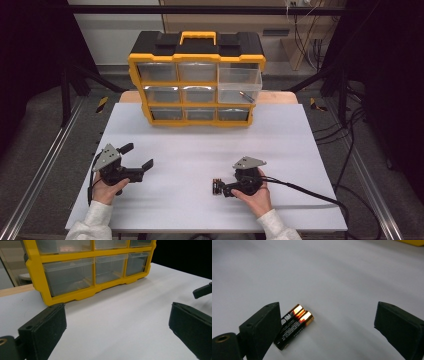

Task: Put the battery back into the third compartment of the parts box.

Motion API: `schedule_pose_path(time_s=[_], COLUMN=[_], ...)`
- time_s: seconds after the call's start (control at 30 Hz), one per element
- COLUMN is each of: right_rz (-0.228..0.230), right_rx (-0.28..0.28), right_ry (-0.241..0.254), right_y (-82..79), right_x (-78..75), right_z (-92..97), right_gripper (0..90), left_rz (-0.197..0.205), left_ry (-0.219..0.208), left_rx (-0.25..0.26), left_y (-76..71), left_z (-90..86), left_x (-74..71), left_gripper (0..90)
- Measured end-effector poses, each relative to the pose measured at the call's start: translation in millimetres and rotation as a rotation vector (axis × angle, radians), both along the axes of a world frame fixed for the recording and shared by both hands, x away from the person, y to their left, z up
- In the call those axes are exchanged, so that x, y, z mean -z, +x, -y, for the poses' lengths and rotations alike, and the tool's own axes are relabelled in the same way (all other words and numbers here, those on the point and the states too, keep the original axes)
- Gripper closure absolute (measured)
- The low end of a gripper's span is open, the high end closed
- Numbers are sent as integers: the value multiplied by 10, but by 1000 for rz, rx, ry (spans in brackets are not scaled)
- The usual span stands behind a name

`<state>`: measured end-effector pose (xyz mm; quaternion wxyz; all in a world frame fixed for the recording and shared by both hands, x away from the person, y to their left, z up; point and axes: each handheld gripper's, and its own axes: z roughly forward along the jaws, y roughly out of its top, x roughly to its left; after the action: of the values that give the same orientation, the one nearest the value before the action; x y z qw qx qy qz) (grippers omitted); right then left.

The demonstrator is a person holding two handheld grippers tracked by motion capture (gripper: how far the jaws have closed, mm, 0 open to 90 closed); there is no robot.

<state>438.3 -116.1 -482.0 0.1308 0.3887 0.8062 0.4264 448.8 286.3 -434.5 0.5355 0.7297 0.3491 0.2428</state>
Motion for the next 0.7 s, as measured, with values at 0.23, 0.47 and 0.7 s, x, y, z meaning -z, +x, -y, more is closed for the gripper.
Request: schedule_pose_path(time_s=[0.23,0.47,0.7], right_rz=[-33,-52,-78], right_rx=[-31,-61,-78], right_ry=[-17,-3,5], right_y=[4,-2,-7], right_x=[93,113,114], right_z=[-45,-61,-66], right_gripper=[194,292,415], left_rz=[0,0,-1], left_ry=[1,3,6], left_rx=[0,0,2], left_y=[1,1,-1], left_z=[2,6,16], left_x=[1,2,4], left_gripper=[8,9,10])
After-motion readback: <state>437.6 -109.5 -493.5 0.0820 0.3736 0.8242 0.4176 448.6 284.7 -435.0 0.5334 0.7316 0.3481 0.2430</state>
